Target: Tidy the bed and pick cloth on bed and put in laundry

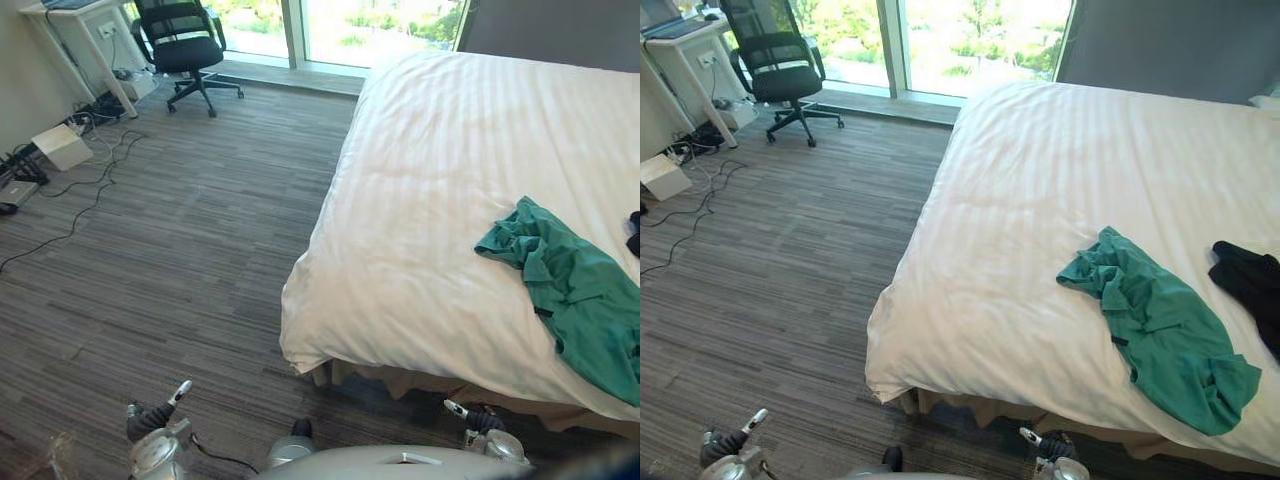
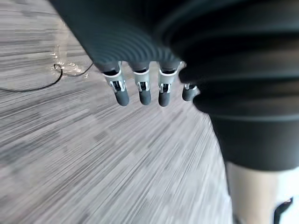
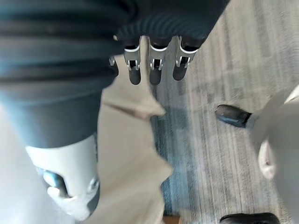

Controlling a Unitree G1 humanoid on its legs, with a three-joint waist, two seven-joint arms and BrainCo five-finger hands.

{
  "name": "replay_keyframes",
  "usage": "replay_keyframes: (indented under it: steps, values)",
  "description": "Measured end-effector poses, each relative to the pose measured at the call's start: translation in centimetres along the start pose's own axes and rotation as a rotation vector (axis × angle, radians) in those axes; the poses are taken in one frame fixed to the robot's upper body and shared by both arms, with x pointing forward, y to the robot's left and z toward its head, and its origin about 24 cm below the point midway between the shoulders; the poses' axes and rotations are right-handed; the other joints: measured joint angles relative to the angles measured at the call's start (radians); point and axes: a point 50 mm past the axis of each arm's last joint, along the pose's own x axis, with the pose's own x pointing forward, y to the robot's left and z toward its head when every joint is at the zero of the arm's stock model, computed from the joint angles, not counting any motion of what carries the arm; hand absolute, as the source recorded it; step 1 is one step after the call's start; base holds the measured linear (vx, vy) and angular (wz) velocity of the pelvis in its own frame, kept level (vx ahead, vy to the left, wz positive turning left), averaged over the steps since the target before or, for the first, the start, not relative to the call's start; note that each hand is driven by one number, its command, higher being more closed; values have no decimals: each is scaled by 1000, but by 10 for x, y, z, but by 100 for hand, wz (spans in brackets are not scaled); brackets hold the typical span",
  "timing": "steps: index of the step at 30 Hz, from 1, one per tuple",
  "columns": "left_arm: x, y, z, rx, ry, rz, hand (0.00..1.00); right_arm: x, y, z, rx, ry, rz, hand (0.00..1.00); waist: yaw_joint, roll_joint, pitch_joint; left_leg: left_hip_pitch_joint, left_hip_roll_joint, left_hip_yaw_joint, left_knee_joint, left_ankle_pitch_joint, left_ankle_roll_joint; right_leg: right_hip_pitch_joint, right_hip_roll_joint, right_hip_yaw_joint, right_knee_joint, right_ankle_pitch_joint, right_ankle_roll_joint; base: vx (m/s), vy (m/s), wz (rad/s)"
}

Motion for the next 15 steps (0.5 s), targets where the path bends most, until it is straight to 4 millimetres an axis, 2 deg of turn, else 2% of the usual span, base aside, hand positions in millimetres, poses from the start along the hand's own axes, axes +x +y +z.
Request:
replay_keyframes:
  steps: [3, 5, 7, 11, 15]
  values:
    - [-3, -28, -5, 118, 15, -110, 0, 1, 1, -1, 3, 11, -6, 0, -32, -6, -1, 4, 3, 50, 0, -3, 1, -25, 4, 57, -16, 21, -5, -2, 13, -53]
    - [-8, -50, -6, 180, 6, -185, 0, 1, 0, -1, 12, 12, -10, 0, -41, -1, 2, 17, 3, 86, 0, -9, 2, -33, 7, 103, -28, 36, -7, 28, 23, -71]
    - [-16, -73, -9, 208, 5, -258, 0, 2, -1, 2, 43, 10, -30, 0, -70, 8, 13, 46, 4, 129, 0, -21, 2, -33, 9, 150, -34, 47, -7, 17, 17, -61]
    - [-19, -81, -15, 215, 35, -288, 0, 2, -12, 0, 157, 22, -91, 0, -89, 12, 17, 95, 20, 225, 13, -55, -7, -45, 25, 248, -36, 53, -13, 27, 17, -72]
    - [-19, -75, -26, 180, 95, -272, 0, 1, -33, -2, 313, 29, -184, 0, -103, 15, 20, 125, 27, 284, 24, -81, -12, -51, 34, 301, -32, 54, -14, 32, 16, -52]
